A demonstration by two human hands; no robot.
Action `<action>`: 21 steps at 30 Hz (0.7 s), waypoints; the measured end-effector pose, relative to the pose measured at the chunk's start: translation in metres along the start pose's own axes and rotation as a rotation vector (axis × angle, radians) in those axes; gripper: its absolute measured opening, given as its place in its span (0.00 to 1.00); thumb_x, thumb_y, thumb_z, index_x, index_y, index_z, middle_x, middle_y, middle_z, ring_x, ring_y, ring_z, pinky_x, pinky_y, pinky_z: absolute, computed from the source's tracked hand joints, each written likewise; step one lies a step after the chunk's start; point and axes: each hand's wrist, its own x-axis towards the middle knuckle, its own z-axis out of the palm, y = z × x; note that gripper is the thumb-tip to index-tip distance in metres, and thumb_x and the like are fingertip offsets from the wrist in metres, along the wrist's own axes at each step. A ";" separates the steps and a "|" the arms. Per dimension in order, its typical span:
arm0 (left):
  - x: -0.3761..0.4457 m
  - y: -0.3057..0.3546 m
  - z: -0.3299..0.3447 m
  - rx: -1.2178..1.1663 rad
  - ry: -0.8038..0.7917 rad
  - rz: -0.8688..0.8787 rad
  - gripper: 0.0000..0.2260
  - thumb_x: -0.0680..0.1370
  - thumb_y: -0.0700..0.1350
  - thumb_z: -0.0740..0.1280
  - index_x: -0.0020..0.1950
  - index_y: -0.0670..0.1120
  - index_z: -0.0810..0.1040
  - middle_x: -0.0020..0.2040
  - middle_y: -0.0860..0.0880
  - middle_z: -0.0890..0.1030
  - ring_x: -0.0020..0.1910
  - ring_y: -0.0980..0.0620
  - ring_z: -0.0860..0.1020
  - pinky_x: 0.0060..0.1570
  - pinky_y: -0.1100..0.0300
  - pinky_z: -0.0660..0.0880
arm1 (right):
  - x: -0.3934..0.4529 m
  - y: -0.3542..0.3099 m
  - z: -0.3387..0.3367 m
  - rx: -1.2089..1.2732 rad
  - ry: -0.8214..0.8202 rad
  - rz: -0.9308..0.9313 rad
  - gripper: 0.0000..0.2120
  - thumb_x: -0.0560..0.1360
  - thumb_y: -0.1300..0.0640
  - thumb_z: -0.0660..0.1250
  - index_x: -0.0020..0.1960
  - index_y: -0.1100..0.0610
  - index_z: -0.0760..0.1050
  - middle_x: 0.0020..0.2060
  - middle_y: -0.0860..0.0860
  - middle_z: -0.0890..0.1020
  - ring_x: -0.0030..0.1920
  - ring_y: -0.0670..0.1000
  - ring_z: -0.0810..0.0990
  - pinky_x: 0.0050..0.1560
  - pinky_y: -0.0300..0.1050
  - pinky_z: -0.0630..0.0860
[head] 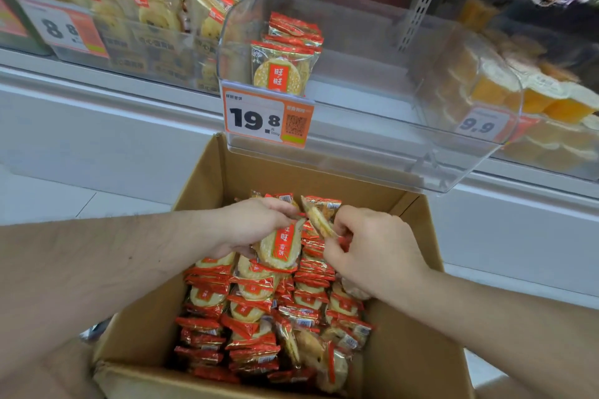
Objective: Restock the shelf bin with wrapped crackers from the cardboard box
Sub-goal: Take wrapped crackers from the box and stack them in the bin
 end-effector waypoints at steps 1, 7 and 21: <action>-0.001 0.002 0.002 -0.051 -0.017 0.017 0.10 0.80 0.54 0.61 0.60 0.63 0.78 0.61 0.56 0.79 0.62 0.51 0.75 0.59 0.45 0.74 | -0.002 -0.005 -0.005 0.012 0.097 -0.074 0.08 0.69 0.47 0.62 0.35 0.50 0.70 0.28 0.44 0.74 0.28 0.48 0.74 0.25 0.45 0.72; -0.022 0.023 0.014 -0.256 -0.181 0.142 0.18 0.77 0.66 0.59 0.56 0.60 0.81 0.52 0.55 0.85 0.53 0.52 0.82 0.58 0.44 0.73 | -0.008 -0.015 -0.001 0.016 0.196 -0.293 0.09 0.70 0.50 0.64 0.35 0.54 0.74 0.30 0.47 0.75 0.28 0.50 0.75 0.25 0.45 0.74; -0.059 0.060 -0.008 -0.100 -0.175 0.547 0.35 0.74 0.29 0.69 0.68 0.64 0.67 0.58 0.48 0.82 0.55 0.44 0.82 0.56 0.48 0.79 | 0.028 -0.002 -0.064 1.250 -0.189 0.514 0.25 0.67 0.54 0.76 0.61 0.58 0.74 0.44 0.56 0.84 0.34 0.47 0.84 0.32 0.37 0.77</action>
